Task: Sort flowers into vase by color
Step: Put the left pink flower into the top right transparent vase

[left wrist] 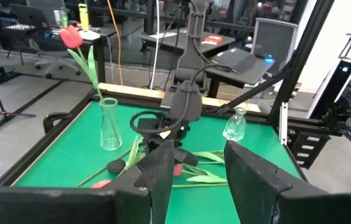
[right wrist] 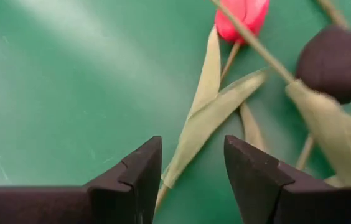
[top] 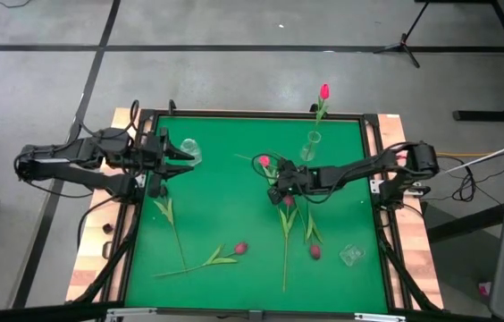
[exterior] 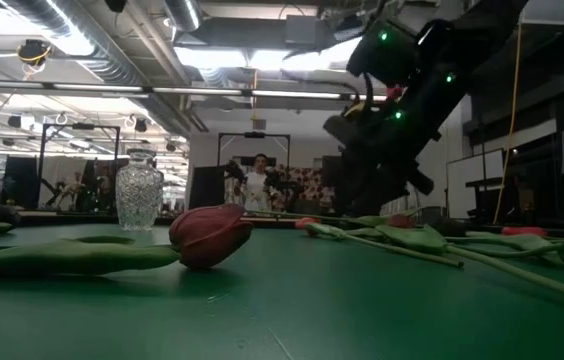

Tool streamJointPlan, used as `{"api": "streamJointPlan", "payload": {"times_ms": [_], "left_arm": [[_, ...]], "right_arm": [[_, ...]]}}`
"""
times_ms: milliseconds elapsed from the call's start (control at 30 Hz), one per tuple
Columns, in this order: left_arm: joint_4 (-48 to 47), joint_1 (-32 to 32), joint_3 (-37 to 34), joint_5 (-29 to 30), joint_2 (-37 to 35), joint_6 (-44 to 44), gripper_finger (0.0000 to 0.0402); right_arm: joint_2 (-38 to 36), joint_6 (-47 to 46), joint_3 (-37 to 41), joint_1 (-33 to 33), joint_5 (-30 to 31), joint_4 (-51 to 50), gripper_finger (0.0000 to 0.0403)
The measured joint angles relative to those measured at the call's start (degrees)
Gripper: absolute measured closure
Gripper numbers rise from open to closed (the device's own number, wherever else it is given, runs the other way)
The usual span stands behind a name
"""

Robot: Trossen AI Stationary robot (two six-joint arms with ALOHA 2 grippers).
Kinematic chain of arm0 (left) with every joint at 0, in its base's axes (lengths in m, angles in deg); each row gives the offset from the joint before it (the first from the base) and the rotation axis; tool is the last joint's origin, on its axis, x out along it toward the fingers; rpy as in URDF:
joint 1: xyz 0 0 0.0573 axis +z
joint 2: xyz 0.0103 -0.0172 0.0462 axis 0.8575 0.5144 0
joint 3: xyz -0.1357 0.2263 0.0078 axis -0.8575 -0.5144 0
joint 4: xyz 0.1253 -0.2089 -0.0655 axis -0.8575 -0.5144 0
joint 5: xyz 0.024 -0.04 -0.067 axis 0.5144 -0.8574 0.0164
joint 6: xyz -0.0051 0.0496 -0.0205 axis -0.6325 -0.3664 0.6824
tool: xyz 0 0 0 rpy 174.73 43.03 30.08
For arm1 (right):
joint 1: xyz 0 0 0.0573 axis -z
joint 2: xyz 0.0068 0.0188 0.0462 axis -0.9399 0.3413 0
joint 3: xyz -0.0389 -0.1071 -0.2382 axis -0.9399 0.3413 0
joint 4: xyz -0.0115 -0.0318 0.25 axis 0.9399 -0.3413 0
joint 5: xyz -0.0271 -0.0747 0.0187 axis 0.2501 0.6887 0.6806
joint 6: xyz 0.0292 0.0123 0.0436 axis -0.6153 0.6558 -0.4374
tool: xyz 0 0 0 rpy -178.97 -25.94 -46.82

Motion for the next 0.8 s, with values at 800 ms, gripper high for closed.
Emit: {"api": "streamJointPlan", "payload": {"times_ms": [800], "left_arm": [[-0.05,-0.01,0.0,7.64,-0.06,-2.99,0.0264]], "right_arm": [[5.95,-3.89,-0.37,-0.01,-3.03,2.47,0.0232]]}}
